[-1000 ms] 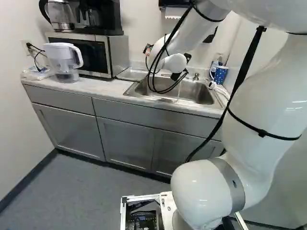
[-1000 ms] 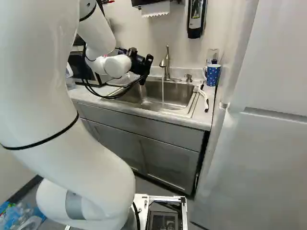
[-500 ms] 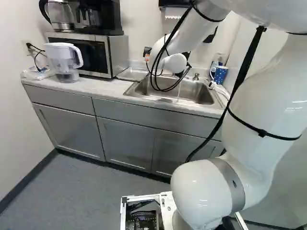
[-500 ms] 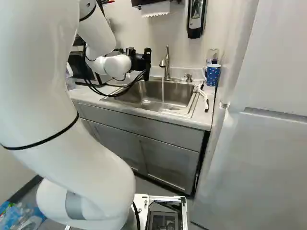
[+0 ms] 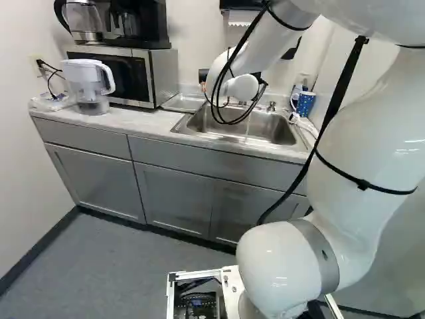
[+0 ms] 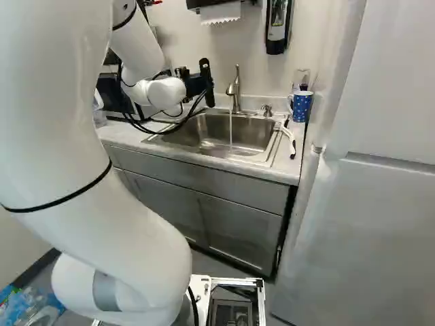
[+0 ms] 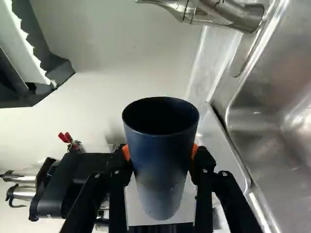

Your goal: Rinse the cup and place it in the tray

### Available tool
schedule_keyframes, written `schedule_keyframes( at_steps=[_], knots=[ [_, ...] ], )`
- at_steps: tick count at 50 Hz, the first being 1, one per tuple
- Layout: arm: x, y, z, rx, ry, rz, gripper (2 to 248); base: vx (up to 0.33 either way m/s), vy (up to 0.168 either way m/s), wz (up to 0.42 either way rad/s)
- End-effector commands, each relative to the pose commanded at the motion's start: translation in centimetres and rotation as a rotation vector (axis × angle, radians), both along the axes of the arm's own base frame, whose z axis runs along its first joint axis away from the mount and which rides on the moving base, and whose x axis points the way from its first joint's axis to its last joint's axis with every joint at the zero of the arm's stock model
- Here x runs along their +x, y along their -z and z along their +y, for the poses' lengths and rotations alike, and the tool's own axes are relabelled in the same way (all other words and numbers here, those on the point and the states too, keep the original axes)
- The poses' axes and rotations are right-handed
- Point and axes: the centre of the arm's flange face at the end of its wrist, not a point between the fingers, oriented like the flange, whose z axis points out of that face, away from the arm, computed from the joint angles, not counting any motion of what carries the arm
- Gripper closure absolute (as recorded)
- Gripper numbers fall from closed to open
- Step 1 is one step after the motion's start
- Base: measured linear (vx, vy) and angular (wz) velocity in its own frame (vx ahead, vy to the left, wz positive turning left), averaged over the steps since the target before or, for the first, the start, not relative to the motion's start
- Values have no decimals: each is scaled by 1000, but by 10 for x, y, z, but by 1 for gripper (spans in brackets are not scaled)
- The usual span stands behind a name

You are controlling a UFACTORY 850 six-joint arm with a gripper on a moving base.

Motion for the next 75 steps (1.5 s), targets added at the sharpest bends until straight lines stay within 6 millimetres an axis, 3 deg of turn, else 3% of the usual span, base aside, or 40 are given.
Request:
schedule_keyframes(
  at_steps=[75],
  knots=[
    [0, 0, 0, -785, -47, -60, 124, 0, 0, 0]
  ],
)
